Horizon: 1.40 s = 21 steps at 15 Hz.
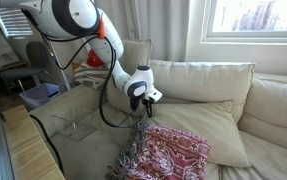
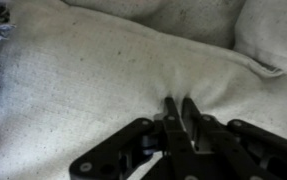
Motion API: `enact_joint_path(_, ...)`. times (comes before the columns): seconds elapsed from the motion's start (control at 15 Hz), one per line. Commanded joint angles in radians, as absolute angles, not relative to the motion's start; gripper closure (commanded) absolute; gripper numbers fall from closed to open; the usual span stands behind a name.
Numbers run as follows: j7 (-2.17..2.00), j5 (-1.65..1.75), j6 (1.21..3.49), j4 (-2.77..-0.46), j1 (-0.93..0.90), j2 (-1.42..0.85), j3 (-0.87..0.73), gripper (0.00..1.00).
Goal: Move the red blanket forwards then place the pillow upright
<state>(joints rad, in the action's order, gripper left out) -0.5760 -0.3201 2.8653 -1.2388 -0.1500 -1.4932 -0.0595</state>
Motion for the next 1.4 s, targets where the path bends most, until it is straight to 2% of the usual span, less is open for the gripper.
enact_joint_path(0.0, -0.607, -0.327, 2.909, -1.276, -0.164, -1.493, -0.072, 1.00)
enact_joint_path(0.2, -0.567, -0.314, 2.842, -1.252, -0.135, -1.491, -0.034, 1.00)
enact_joint_path(0.27, -0.555, -0.313, 2.828, -1.244, -0.128, -1.489, -0.022, 0.73)
enact_joint_path(0.33, -0.500, -0.299, 2.786, -1.229, -0.103, -1.487, 0.016, 0.72)
enact_joint_path(0.4, -0.454, -0.281, 2.753, -1.225, -0.102, -1.486, 0.025, 0.66)
enact_joint_path(0.47, -0.425, -0.271, 2.711, -1.172, -0.105, -1.521, 0.031, 0.59)
enact_joint_path(0.6, -0.328, -0.256, 2.707, -1.226, -0.093, -1.488, 0.084, 0.44)
enact_joint_path(0.67, -0.411, -0.277, 2.723, -1.216, -0.119, -1.484, 0.033, 0.60)
enact_joint_path(0.8, -0.364, -0.275, 2.719, -1.221, -0.118, -1.484, 0.063, 0.46)
enact_joint_path(0.87, -0.356, -0.274, 2.718, -1.221, -0.118, -1.484, 0.068, 0.44)
enact_joint_path(0.93, -0.352, -0.273, 2.718, -1.222, -0.117, -1.484, 0.069, 0.19)
enact_joint_path(1.07, -0.304, -0.207, 2.693, -1.247, -0.165, -1.459, 0.024, 0.18)
enact_joint_path(1.2, -0.296, -0.165, 2.693, -1.262, -0.207, -1.449, -0.004, 0.04)
enact_joint_path(1.33, -0.294, -0.124, 2.694, -1.291, -0.252, -1.425, -0.037, 0.00)
